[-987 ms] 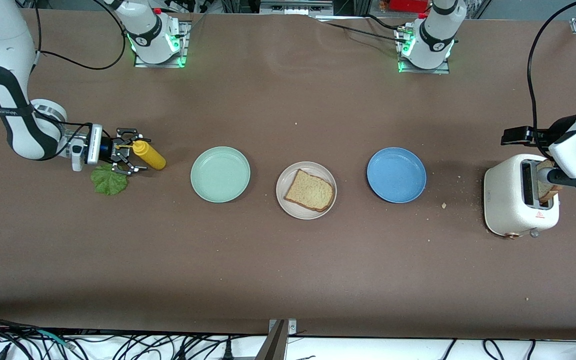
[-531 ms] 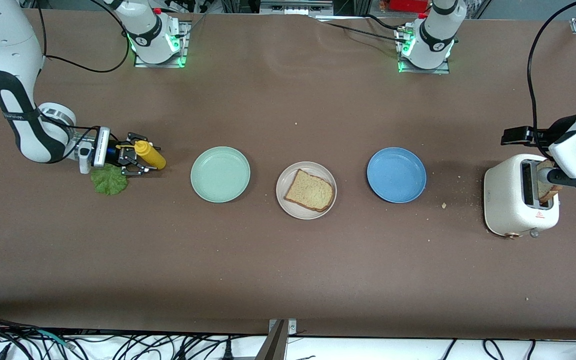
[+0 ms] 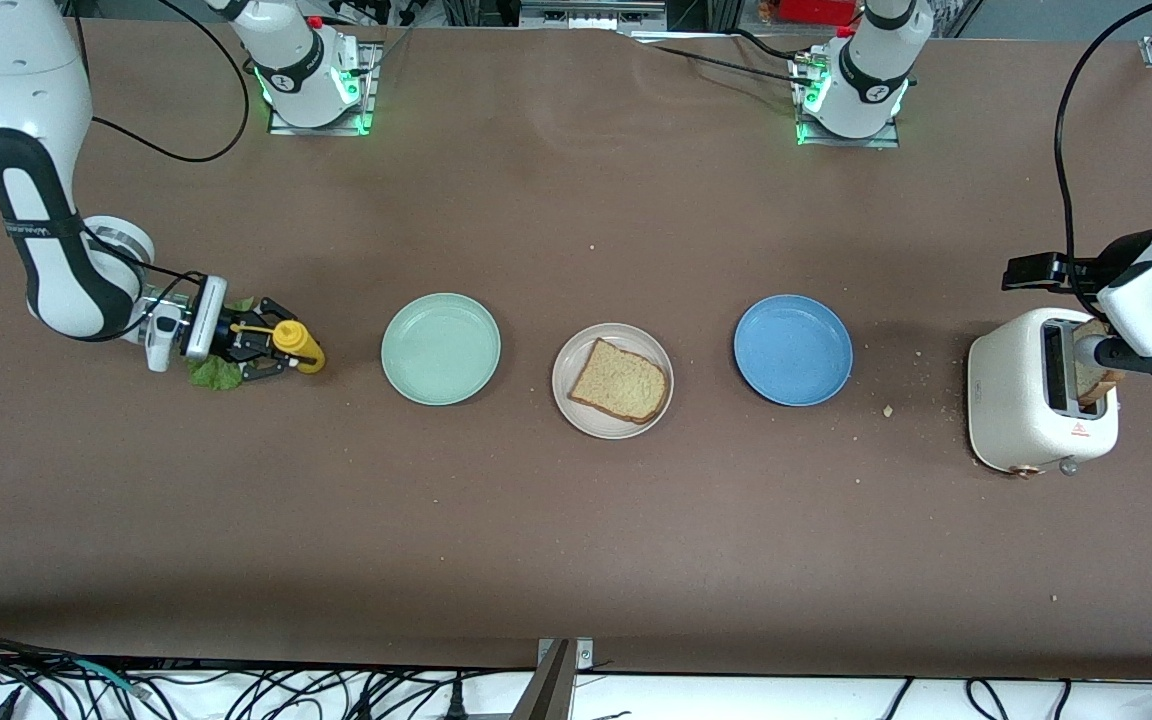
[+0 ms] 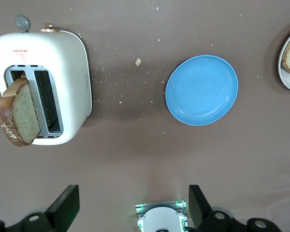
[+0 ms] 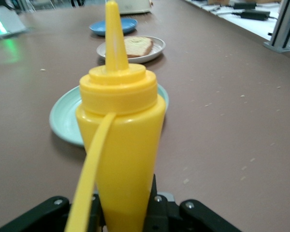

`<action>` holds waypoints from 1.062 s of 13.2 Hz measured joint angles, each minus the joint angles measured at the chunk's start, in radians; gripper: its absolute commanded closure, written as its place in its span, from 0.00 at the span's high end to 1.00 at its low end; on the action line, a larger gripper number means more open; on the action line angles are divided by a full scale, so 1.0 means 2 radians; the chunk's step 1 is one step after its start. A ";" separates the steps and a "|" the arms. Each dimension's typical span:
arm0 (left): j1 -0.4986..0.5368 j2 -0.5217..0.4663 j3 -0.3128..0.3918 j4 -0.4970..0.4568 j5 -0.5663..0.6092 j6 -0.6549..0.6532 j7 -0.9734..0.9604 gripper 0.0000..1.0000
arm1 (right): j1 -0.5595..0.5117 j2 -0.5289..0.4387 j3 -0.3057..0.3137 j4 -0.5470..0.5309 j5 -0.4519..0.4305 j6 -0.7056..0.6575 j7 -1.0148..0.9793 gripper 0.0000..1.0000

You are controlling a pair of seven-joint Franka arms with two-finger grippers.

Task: Make sandwich in beige plate with both arms
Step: 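Lift the mustard bottle with the right gripper toward the beige plate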

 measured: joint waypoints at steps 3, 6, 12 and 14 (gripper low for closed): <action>0.000 0.000 0.000 0.000 0.000 0.000 0.000 0.99 | 0.051 -0.014 0.000 0.039 -0.042 0.050 0.113 0.00; 0.000 0.000 0.000 0.000 0.000 0.000 0.000 0.99 | 0.094 -0.016 0.001 0.100 -0.158 0.076 0.269 0.00; 0.000 0.000 0.000 0.000 0.000 0.000 0.000 0.99 | 0.223 -0.016 0.004 0.188 -0.441 0.101 0.634 0.00; 0.000 0.000 0.000 0.000 0.000 0.000 0.000 0.99 | 0.265 -0.015 0.005 0.200 -0.530 0.101 0.752 0.00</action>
